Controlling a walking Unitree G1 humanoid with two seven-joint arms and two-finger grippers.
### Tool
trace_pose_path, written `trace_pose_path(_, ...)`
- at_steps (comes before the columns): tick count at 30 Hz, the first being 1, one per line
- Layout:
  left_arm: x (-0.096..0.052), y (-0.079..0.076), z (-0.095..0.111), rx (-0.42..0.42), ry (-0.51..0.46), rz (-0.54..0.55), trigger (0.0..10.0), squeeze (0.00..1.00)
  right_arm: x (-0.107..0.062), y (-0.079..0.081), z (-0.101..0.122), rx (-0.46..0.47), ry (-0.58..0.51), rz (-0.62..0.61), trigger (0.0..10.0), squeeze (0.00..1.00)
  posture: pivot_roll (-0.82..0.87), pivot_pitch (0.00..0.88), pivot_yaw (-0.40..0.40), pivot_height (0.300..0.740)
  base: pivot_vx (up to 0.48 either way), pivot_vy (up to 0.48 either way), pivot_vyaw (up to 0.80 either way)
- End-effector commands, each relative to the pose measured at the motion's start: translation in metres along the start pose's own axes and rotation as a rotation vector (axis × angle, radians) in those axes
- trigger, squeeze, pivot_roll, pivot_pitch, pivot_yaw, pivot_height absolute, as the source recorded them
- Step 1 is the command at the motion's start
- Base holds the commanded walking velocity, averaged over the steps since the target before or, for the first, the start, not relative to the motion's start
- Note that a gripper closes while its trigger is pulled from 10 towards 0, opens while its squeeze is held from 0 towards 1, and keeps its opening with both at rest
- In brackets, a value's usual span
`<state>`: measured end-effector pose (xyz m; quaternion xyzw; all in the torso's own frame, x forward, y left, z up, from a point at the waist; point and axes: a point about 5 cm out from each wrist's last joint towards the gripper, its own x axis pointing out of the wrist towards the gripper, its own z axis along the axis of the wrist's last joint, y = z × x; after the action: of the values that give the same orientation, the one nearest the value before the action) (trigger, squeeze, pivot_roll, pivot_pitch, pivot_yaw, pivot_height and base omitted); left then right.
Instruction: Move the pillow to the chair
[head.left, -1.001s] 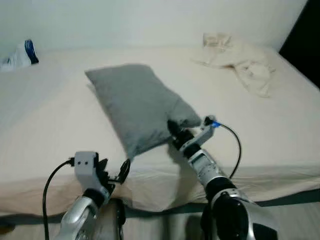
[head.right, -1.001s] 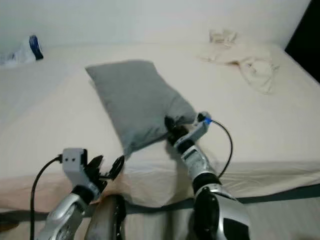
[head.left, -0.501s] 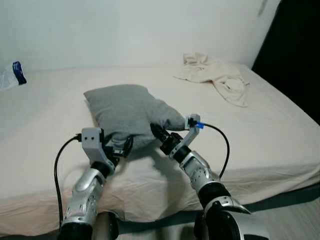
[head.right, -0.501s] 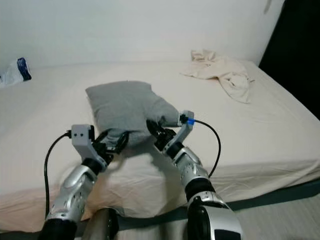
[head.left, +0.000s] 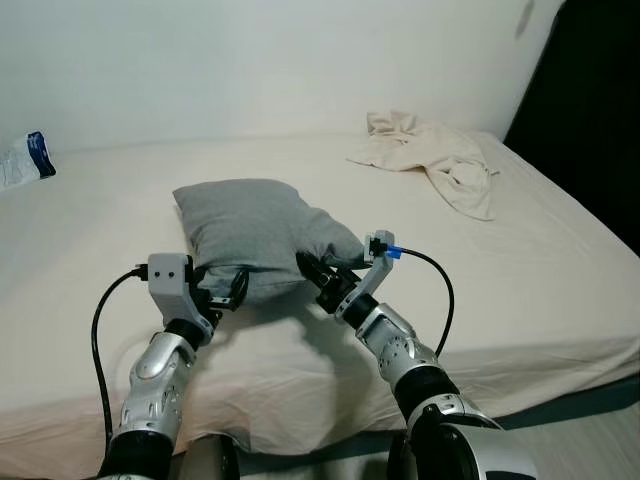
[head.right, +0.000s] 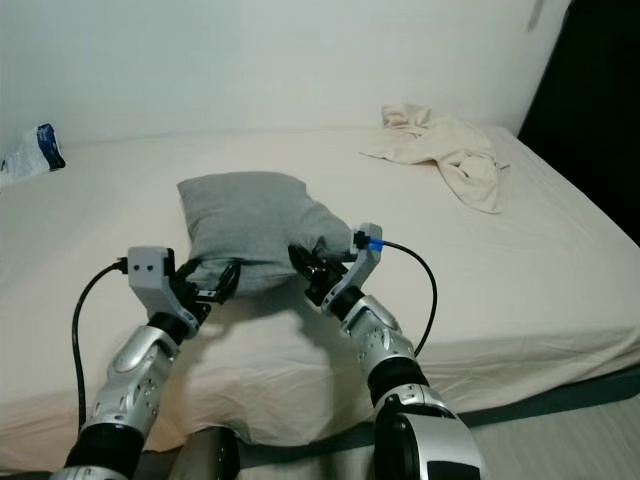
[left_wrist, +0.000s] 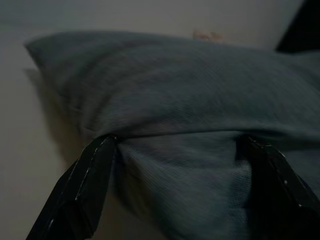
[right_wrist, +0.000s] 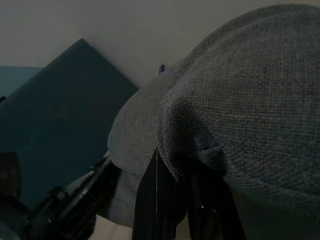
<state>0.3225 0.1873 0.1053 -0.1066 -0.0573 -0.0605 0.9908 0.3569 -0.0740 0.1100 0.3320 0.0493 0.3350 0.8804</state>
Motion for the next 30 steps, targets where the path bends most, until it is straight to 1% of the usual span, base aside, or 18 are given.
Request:
trace_pose_path(1,-0.010,0.045,0.011,0.003,-0.041,0.220,10.0,0.00,-0.004,-0.009,0.018,-0.039,-0.057,-0.057,10.0,0.00,0.15,0.000,-0.048,0.597,0.000,0.000,0.00)
trace_pose_path(5,-0.010,0.048,0.010,-0.013,-0.044,0.244,10.0,0.00,-0.006,-0.014,0.017,-0.048,-0.044,-0.101,10.0,0.00,0.16,0.000,-0.056,0.611,0.000,0.000,0.00)
trace_pose_path(9,-0.012,0.047,0.002,-0.025,-0.026,0.255,10.0,0.00,-0.009,-0.018,0.012,-0.074,-0.008,-0.145,10.0,0.00,0.17,0.000,-0.062,0.625,0.000,0.000,0.00)
trace_pose_path(12,-0.015,0.036,-0.014,-0.022,0.028,0.237,10.0,0.00,-0.013,-0.023,0.006,-0.077,0.014,-0.183,10.0,0.00,0.17,0.000,-0.068,0.645,0.000,0.000,0.00)
trace_pose_path(16,-0.018,0.023,-0.030,-0.023,0.079,0.209,10.0,0.00,-0.015,-0.024,0.003,-0.080,0.028,-0.193,10.0,0.00,0.17,0.000,-0.068,0.664,0.000,0.000,0.00)
trace_pose_path(17,-0.018,0.023,-0.030,-0.023,0.079,0.209,10.0,0.00,-0.015,-0.024,0.003,-0.080,0.028,-0.193,10.0,0.00,0.17,0.000,-0.068,0.664,0.000,0.000,0.00)
trace_pose_path(21,-0.022,0.015,-0.045,-0.038,0.138,0.208,10.0,0.00,-0.017,-0.026,0.003,-0.096,0.037,-0.204,10.0,0.00,0.16,0.000,-0.071,0.683,0.000,0.000,0.00)
trace_pose_path(24,-0.023,0.014,-0.049,-0.037,0.156,0.214,10.0,0.00,-0.017,-0.027,0.003,-0.100,0.040,-0.210,10.0,0.00,0.16,0.000,-0.072,0.693,0.000,0.000,0.00)
trace_pose_path(25,-0.026,0.019,-0.053,-0.033,0.183,0.245,10.0,0.00,-0.018,-0.028,0.003,-0.104,0.043,-0.213,10.0,0.00,0.16,0.000,-0.074,0.702,0.000,0.000,0.00)
trace_pose_path(28,-0.027,0.022,-0.055,-0.030,0.195,0.260,10.0,0.00,-0.018,-0.028,0.002,-0.105,0.044,-0.214,10.0,0.00,0.16,0.000,-0.074,0.707,0.000,0.000,0.00)
trace_pose_path(29,-0.030,0.026,-0.057,-0.025,0.211,0.280,10.0,0.00,-0.019,-0.029,0.002,-0.108,0.047,-0.216,10.0,0.00,0.16,0.000,-0.075,0.712,0.000,0.000,0.00)
trace_pose_path(30,-0.035,0.032,-0.062,-0.010,0.248,0.309,10.0,0.00,-0.021,-0.030,0.000,-0.111,0.055,-0.220,10.0,0.00,0.16,0.000,-0.076,0.722,0.000,0.000,0.00)
